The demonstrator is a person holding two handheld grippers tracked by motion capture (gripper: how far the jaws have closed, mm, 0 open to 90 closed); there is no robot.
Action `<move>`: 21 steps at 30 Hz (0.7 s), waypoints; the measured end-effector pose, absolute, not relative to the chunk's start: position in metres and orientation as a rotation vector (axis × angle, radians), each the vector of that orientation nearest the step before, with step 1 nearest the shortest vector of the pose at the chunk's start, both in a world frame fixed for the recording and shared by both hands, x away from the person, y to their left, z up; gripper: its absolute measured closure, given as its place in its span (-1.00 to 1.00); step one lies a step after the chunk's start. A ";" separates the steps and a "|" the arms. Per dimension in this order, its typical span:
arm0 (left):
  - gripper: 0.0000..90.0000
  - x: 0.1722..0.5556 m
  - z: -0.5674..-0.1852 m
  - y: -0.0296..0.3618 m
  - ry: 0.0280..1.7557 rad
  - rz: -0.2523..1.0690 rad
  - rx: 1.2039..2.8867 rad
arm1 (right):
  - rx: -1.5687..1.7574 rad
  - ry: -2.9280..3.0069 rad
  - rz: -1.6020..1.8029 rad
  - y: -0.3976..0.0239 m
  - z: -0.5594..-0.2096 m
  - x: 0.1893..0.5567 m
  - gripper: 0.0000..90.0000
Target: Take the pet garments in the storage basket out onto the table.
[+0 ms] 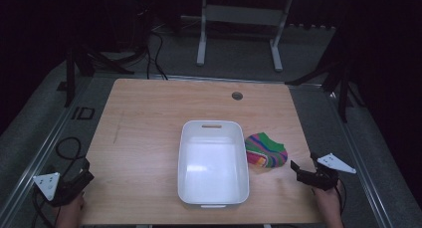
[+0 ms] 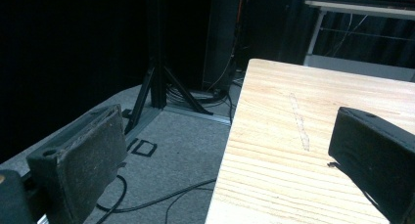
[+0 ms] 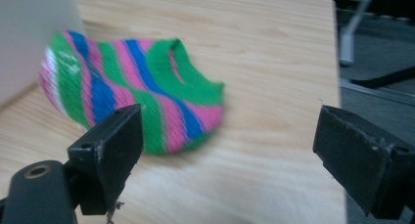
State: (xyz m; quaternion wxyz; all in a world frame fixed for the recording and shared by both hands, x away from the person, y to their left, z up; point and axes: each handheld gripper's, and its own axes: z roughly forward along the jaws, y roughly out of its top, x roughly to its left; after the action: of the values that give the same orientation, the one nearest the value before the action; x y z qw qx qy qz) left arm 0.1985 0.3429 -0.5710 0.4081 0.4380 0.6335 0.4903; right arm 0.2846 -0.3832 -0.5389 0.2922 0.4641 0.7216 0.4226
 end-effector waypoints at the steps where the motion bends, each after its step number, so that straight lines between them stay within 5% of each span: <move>1: -0.97 0.198 -0.571 0.343 1.596 1.235 1.103 | 1.263 1.884 1.104 -0.386 -0.544 0.276 -0.75; 21: -0.97 0.198 -0.571 0.343 1.594 1.238 1.099 | 1.431 1.620 1.109 -0.413 -0.556 0.254 -0.70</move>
State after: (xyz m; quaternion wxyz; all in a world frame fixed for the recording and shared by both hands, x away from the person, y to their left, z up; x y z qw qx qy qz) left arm 0.1981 0.3427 -0.5713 0.4093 0.4363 0.6330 0.4914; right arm 0.2544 -0.4126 -0.5562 0.3488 0.5520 0.6250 0.4278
